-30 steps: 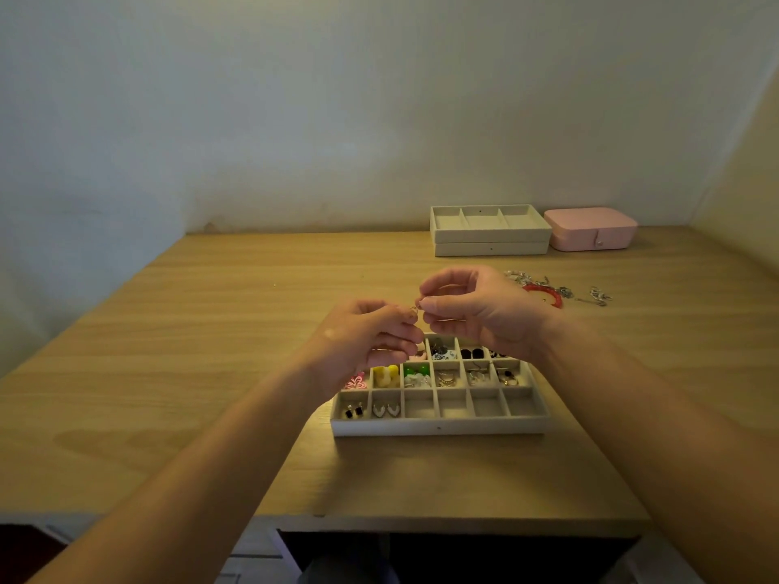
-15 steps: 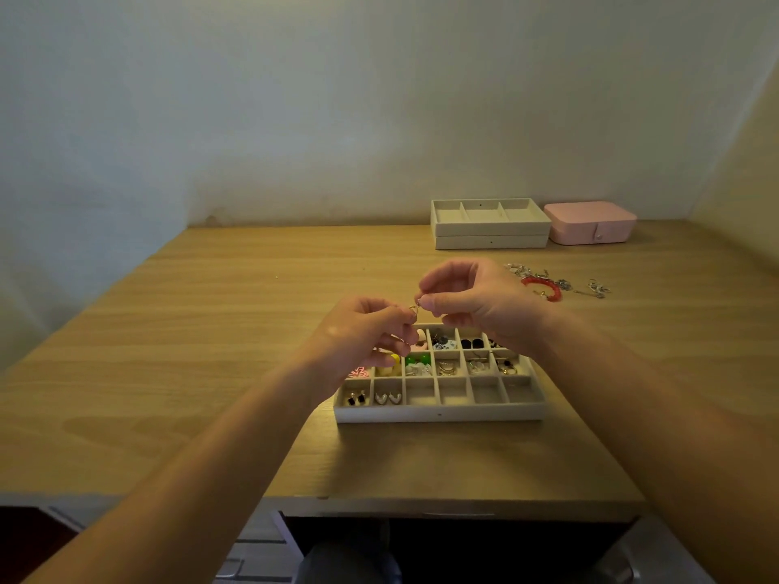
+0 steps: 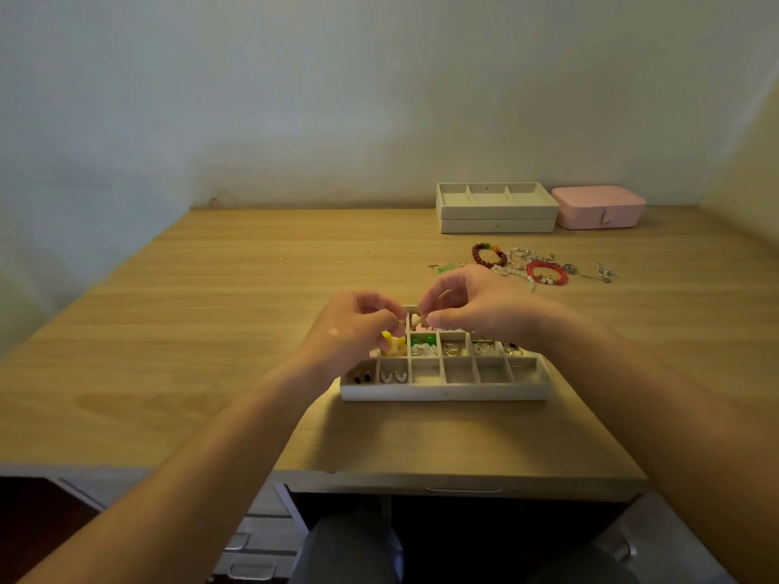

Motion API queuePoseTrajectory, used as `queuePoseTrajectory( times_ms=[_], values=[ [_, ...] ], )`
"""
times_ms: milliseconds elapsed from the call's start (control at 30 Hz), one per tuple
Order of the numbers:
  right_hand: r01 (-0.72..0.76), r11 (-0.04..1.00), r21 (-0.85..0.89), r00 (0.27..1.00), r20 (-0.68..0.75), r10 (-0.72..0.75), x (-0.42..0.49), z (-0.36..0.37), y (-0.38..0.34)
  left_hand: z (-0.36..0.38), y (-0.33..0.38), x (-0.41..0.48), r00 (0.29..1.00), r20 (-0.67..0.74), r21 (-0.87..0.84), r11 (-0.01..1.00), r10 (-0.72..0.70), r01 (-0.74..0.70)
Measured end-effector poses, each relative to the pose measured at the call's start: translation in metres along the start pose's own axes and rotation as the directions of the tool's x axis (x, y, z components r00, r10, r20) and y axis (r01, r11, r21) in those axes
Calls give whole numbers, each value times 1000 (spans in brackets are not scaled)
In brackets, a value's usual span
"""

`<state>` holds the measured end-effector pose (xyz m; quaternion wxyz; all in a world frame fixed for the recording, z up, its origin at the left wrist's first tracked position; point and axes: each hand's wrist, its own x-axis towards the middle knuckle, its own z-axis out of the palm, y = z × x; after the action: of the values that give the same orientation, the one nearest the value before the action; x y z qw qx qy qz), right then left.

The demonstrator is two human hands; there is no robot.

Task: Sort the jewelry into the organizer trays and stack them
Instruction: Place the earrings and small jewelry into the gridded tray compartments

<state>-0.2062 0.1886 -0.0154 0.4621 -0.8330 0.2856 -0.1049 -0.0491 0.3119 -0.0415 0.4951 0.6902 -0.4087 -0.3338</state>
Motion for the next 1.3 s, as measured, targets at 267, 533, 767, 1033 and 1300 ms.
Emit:
queuePoseTrajectory(
  times_ms=[267,533,767,1033,1300],
  values=[
    [3,994,-114,999,43,2,-7,24,8,-6,-24,4,982,-101,437,894,157,-98],
    [-38,983,-178,999,-7,37,-10,38,6,-5,-29,5,986,-94,479,875,135,-75],
    [-42,964,-261,995,-101,16,-14,41,5,-5,-32,6,984,-104,479,874,147,-79],
    [-59,918,-392,977,-210,-27,-15,57,4,-5,-35,8,982,-107,478,874,157,-88],
    [-47,886,-462,966,-248,-78,-18,62,6,-6,-33,5,981,-101,476,874,164,-97]
  ],
)
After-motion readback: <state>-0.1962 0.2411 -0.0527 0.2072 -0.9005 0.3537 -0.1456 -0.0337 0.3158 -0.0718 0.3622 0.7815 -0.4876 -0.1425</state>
